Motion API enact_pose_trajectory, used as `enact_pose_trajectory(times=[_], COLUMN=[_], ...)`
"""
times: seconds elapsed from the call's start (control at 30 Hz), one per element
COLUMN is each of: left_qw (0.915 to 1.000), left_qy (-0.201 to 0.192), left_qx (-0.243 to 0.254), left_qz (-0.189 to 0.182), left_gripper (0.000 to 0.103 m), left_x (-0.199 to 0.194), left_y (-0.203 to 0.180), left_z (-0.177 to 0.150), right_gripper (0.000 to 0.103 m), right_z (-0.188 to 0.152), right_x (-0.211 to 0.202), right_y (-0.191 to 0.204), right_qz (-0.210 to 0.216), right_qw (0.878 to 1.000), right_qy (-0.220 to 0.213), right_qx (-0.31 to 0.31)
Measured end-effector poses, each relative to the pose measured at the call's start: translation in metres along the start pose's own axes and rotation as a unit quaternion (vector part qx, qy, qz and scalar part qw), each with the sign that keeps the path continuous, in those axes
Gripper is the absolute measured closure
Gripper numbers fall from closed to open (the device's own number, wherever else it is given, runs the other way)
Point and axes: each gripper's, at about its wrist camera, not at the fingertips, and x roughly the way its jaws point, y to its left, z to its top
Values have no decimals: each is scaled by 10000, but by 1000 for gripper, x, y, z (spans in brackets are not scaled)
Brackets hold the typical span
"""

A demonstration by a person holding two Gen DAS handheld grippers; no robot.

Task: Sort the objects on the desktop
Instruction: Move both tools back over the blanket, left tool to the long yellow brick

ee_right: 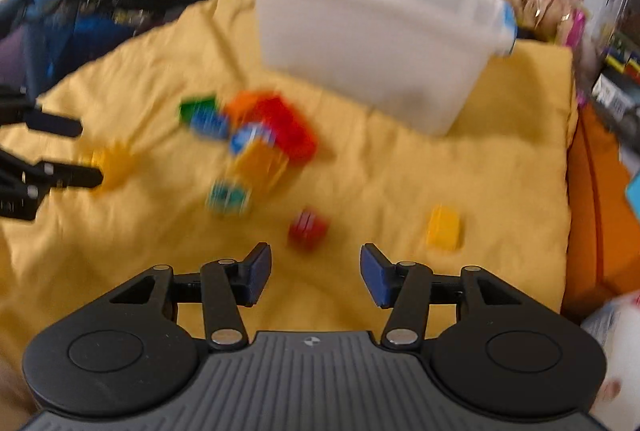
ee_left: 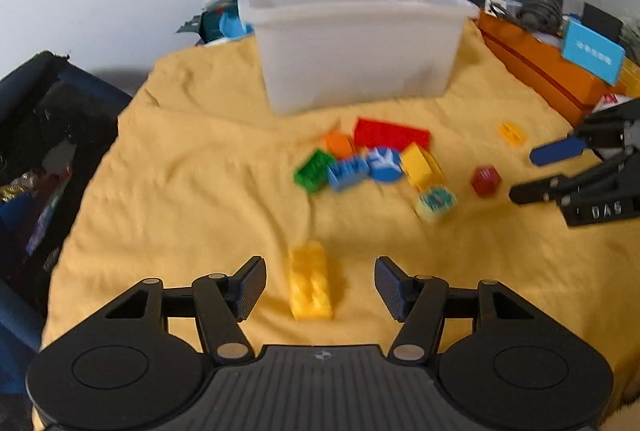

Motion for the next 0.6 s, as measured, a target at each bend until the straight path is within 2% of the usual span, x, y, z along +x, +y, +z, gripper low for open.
enact_pose_trajectory(times=[0.13, 0.23, 0.33, 0.37, 0.43, 0.5, 0.6], left_qw=[9998, 9997, 9999, 9997, 9983, 9971, 9968], left_qy=[152, 66, 167, 120, 152, 177, 252], left_qx=[-48, -217, -14, -141, -356, -368, -223], left_qz=[98, 28, -41, -175, -443, -645, -720], left_gripper=[42, 47, 63, 75, 76, 76, 76], left_x=[13, 22, 36, 36, 34, 31, 29], left_y=[0, 5, 4, 7, 10, 6, -9], left_z=[-9, -11, -12, -12, -9, -10, -13], right_gripper=[49, 49, 49, 49, 49, 50, 52], right_z=[-15, -21, -27, -27, -24, -14, 14], right_x=[0, -1, 1, 0, -4, -8, -7], right_y=[8, 16, 19, 19, 20, 20, 22], right_qz=[106, 186, 189, 169, 54, -46, -65], right_qw=[9996, 9995, 9993, 9994, 9998, 9998, 9982], right_qy=[211, 234, 283, 264, 117, -172, -589], right_qx=[151, 102, 134, 142, 130, 94, 124])
